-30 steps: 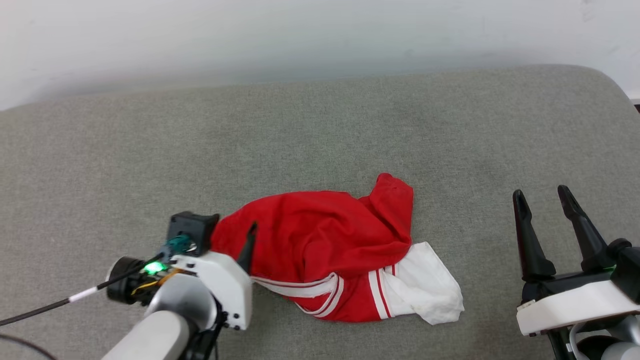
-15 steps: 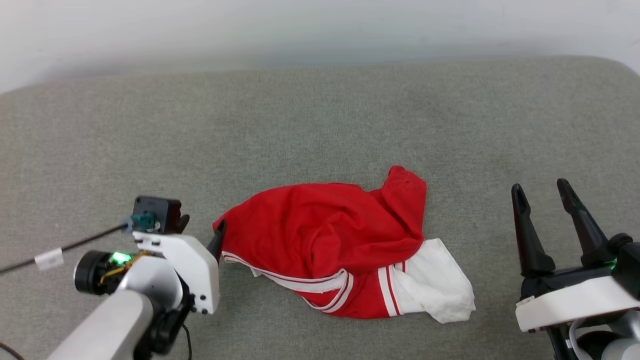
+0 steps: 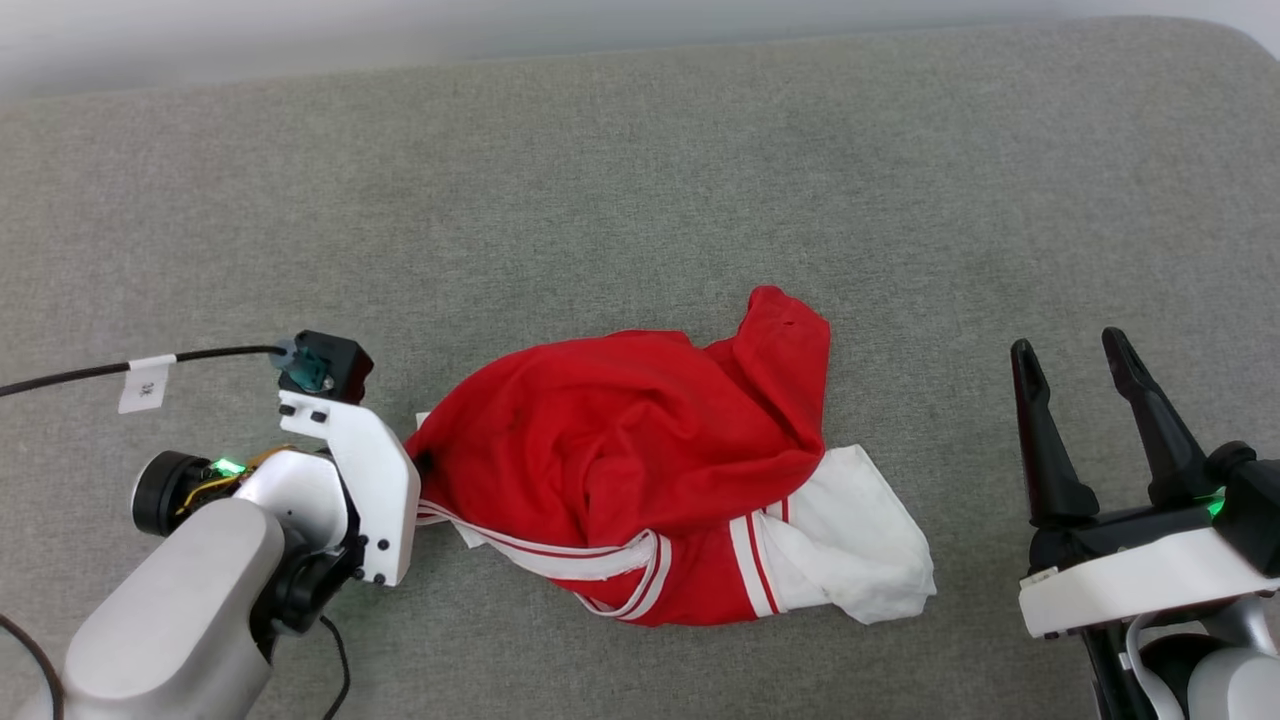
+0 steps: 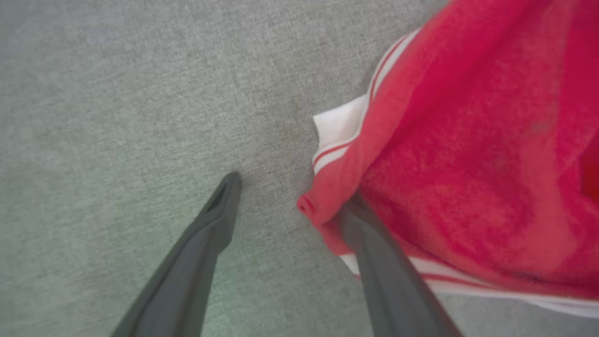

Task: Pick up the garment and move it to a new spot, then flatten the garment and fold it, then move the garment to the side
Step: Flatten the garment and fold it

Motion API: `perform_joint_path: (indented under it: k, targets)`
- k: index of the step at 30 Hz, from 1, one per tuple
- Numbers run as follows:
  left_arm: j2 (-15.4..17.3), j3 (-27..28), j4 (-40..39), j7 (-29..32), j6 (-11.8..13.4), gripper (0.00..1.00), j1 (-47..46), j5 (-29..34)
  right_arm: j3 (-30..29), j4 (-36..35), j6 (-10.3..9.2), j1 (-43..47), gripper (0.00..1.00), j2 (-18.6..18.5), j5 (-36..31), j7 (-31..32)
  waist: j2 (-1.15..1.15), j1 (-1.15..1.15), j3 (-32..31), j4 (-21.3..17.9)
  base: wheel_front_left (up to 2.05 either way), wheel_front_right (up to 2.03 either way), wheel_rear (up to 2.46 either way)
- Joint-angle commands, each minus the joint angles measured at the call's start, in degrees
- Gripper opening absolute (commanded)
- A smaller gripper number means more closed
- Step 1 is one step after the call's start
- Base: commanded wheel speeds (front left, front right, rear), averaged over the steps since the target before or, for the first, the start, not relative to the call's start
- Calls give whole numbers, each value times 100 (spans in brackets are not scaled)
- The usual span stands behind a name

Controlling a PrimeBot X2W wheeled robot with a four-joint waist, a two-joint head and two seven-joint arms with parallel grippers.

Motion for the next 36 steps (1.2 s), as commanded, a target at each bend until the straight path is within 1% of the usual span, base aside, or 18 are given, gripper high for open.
perform_joint_path:
  k: [1,2,3,6,10,12,14,18,21,22,23,24,26,29,33,34,35,36]
  targets:
    - [-109,-110,162,134,-78,37,63,-101,-4,32,-2,-78,100,16,31,-49,0,0,-6,-34,0,0,0]
    - [-136,-148,216,190,-106,27,65,-127,-10,44,-2,-87,100,16,34,-53,0,0,-19,-43,0,0,0]
    - [-163,-187,278,255,-140,0,87,-162,-17,57,-2,-94,100,16,36,-56,0,0,-40,-50,0,0,0]
    - [-183,-196,341,128,-132,0,13,-64,-26,87,-2,-94,100,15,33,-61,0,0,-134,-61,0,0,0]
    - [-260,-138,242,-474,-30,0,-322,294,-61,110,-2,-47,100,15,30,-40,0,0,-281,-41,0,0,0]
    - [-389,-123,131,-808,38,0,-429,451,-81,106,-2,-16,100,15,31,-24,0,0,-347,-26,0,0,0]
    - [-512,-178,10,-1056,55,0,-552,623,-90,85,-2,10,100,15,30,-17,0,0,-395,-13,0,0,0]
    - [-922,-374,-284,-1474,83,0,-847,931,-97,39,-2,40,100,15,33,16,0,0,-461,-15,0,0,0]
    - [-1294,-709,-413,-1624,-35,0,-918,1117,-109,4,-2,68,100,14,48,25,0,0,-474,-45,0,0,0]
    - [-1294,-709,-413,-1624,-35,0,-918,1117,-109,4,-2,68,100,14,48,25,0,0,-474,-45,0,0,0]
    - [-1529,-1049,-423,-1601,-194,0,-889,1227,-119,-17,-2,77,100,14,51,26,0,0,-465,-66,0,0,0]
    - [-1529,-1049,-423,-1601,-194,0,-889,1227,-119,-17,-2,77,100,14,51,26,0,0,-465,-66,0,0,0]
    - [-1761,-1412,-351,-1531,-395,0,-743,1256,-128,-26,-2,88,100,15,51,22,0,0,-458,-84,0,0,0]
    - [-1961,-1843,-126,-1413,-624,0,-578,1275,-128,-33,-2,87,100,15,65,25,0,0,-441,-107,0,0,0]
    - [-2097,-2152,211,-1309,-818,0,-341,1182,-151,-36,-2,77,100,15,72,20,0,0,-429,-104,0,0,0]
    - [-2100,-2180,259,-1324,-834,18,-324,1179,-159,-39,-2,80,100,15,67,22,0,0,-429,-95,0,0,0]
    - [-2104,-2172,285,-1388,-827,80,-310,1186,-172,-43,-2,85,100,15,62,19,0,0,-432,-79,0,0,0]
    - [-2104,-2161,289,-1465,-811,100,-294,1203,-184,-48,-2,93,100,15,55,18,0,0,-440,-58,0,0,0]
